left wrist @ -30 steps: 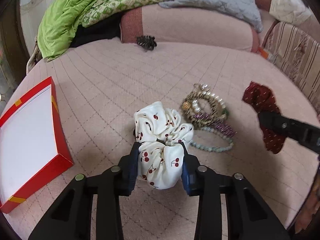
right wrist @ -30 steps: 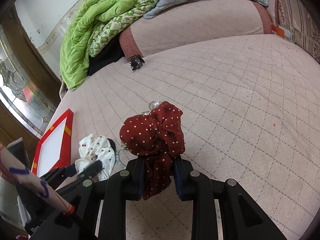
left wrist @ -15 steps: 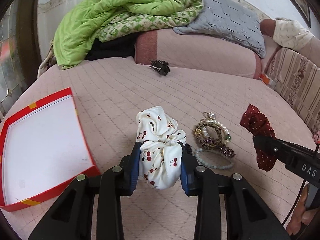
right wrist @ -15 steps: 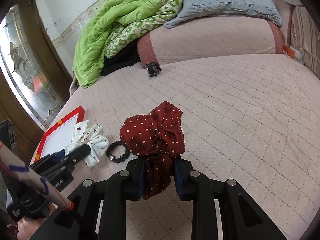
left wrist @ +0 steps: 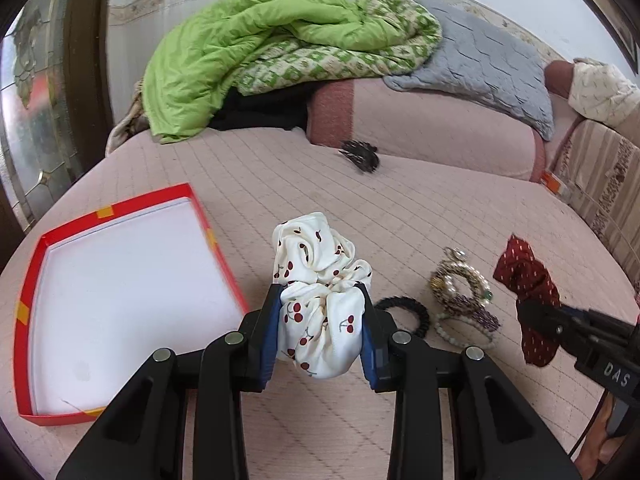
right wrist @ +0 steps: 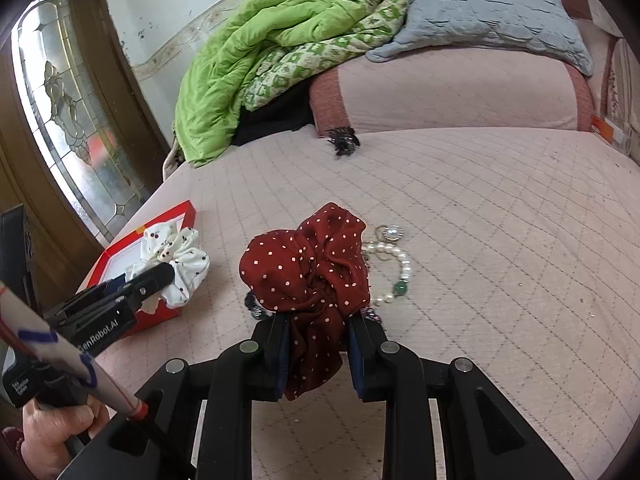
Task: Organize jewelry
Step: 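Carry both scrunchies over the red box lid and open both tools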
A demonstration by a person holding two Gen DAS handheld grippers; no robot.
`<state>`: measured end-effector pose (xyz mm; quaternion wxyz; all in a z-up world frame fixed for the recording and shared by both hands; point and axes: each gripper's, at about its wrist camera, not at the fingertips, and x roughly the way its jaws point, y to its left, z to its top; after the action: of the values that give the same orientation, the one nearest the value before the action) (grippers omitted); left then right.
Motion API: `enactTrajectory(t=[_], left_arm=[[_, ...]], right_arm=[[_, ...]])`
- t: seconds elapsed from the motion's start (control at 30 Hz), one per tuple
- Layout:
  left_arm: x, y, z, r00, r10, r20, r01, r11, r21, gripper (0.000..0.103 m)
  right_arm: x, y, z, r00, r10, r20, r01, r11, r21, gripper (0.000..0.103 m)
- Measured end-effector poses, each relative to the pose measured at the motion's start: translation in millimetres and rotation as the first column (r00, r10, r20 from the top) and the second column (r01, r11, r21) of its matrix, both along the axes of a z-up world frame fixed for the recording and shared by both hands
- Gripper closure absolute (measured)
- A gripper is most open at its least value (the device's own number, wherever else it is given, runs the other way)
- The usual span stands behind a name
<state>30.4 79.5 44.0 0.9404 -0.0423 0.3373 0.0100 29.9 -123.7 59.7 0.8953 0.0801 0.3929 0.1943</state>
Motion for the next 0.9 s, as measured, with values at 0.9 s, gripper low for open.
enactTrajectory(t=[0.9], left_arm=[[11.6, 213.8, -5.7, 0.926, 0.372, -0.065, -0.377, 0.922, -0.093, 0.07]], right_arm=[[42.1, 193.7, 14.9, 0.95, 0.301, -0.081, -0.299, 0.954, 0.029, 0.077]])
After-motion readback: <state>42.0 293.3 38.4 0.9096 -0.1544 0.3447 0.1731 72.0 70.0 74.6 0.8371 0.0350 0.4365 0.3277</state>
